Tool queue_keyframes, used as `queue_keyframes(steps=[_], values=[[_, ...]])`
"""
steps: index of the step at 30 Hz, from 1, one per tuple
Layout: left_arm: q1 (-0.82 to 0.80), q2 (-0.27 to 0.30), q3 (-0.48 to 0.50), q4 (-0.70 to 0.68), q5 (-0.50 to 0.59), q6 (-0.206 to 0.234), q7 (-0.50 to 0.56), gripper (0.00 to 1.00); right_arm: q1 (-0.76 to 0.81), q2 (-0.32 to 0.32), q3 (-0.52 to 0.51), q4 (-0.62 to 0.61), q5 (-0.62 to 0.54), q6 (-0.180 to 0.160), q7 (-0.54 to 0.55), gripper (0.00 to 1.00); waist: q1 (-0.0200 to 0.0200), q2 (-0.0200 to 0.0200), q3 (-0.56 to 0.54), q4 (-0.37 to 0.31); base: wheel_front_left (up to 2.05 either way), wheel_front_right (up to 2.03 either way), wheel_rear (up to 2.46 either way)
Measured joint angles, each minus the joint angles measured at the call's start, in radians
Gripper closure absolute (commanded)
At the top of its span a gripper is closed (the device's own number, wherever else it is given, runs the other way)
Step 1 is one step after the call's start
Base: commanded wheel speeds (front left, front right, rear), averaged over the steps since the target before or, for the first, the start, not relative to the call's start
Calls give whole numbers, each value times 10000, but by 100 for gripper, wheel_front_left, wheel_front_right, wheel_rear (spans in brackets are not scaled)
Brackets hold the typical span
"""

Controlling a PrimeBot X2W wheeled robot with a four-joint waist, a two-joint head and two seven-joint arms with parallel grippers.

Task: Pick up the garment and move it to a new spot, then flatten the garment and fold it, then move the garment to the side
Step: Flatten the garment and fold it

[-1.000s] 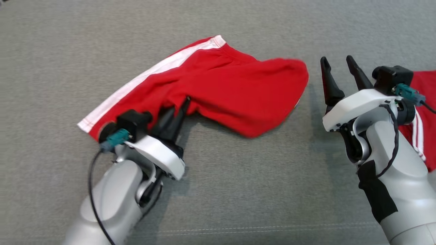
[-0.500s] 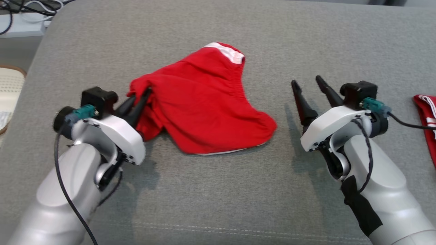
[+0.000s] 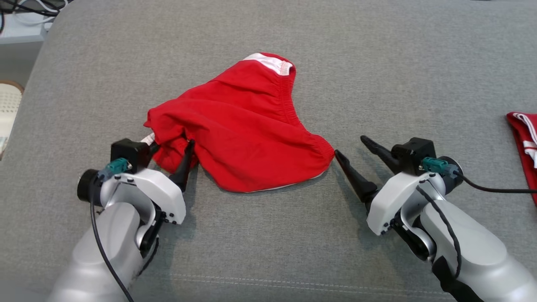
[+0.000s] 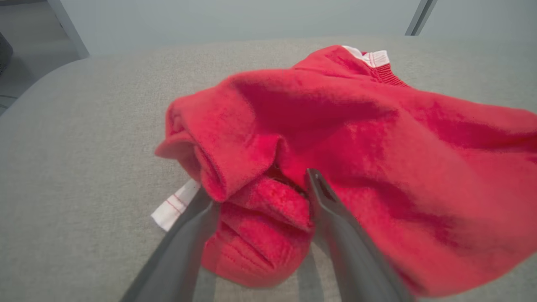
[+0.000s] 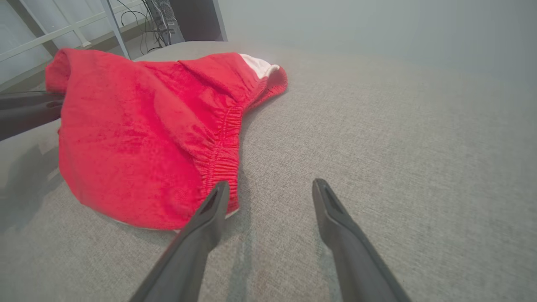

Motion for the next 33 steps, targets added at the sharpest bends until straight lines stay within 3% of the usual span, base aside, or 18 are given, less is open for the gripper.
queue_keyframes(steps=[10, 17, 20, 22, 23, 24, 27, 33], values=[[152, -370, 33, 217, -44, -138, -268, 0, -96, -1264, 1714, -886, 855, 0, 523, 0, 0, 0, 23, 487, 0, 0, 0], [151, -525, 196, 56, 52, -219, -272, 0, -837, -1544, 2230, -610, 1026, 0, 610, 0, 0, 0, 50, 807, 0, 0, 0], [174, -660, 318, -196, 211, -284, -272, 0, -1180, -1739, 3154, -520, 1538, 0, 844, 0, 0, 0, 96, 1090, 0, 0, 0], [289, -662, 516, -407, 337, -320, -272, 0, -1444, -1822, 3699, -650, 1941, 0, 830, 100, 0, 0, 73, 1171, 0, 0, 0], [342, -660, 587, -506, 416, -322, -272, 0, -1495, -1871, 3785, -748, 2100, 0, 817, 100, 0, 0, 54, 1175, 0, 0, 0], [630, -690, 897, -922, 654, -322, -274, 0, -1975, -2073, 3693, -1655, 2892, 0, 180, 100, 0, 0, -106, 1143, 0, 0, 0], [1127, -963, 965, -1183, 838, -351, -301, 0, -3550, -2130, 3891, -3035, 3382, 0, 416, 100, 0, 0, -453, 1048, 0, 0, 0], [1441, -1402, 769, -1400, 924, -430, -301, 0, -4909, -1987, 4224, -3567, 3517, 0, 840, 100, 0, 0, -804, 1144, 0, 0, 0]])
